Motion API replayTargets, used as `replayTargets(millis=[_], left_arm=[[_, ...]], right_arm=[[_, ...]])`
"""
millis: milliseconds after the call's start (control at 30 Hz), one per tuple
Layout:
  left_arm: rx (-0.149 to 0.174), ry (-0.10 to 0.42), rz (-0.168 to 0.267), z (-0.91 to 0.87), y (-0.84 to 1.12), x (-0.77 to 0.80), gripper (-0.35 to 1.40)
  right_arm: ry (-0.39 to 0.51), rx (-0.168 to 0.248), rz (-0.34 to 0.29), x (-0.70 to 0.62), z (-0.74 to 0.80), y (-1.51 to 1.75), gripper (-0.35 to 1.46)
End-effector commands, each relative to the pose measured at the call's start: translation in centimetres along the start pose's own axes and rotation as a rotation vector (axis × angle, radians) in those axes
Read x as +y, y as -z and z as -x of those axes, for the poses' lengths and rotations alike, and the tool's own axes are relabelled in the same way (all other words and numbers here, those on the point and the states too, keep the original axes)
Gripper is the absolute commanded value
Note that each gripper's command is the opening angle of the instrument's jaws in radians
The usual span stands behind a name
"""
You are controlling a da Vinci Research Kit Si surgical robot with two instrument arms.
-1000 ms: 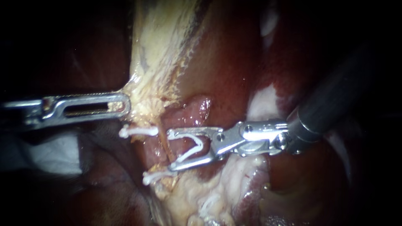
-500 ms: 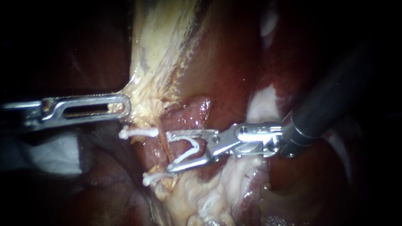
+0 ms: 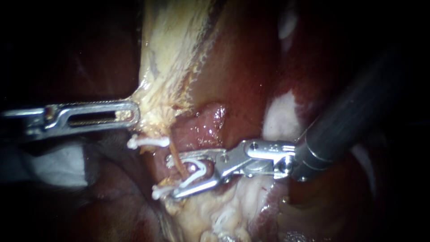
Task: Clipping first clip right tube
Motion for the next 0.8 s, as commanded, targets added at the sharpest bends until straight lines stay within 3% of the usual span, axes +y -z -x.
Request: replayTargets(millis=[33, 300, 800], left_arm=[[0.000, 0.000, 0.000, 0.00, -0.01, 0.00, -0.35], [0.000, 0.000, 0.000, 0.00, -0.02, 0.00, -0.35], [0.000, 0.000, 0.000, 0.01, -0.05, 0.02, -0.35]], right_arm=[[-0.009, -0.001, -0.009, 0.00, -0.01, 0.01, 0.53], [-0.079, -0.010, -0.082, -0.03, -0.01, -0.08, 0.49], [-0.106, -0.013, -0.104, -0.10, 0.01, -0.23, 0.44]])
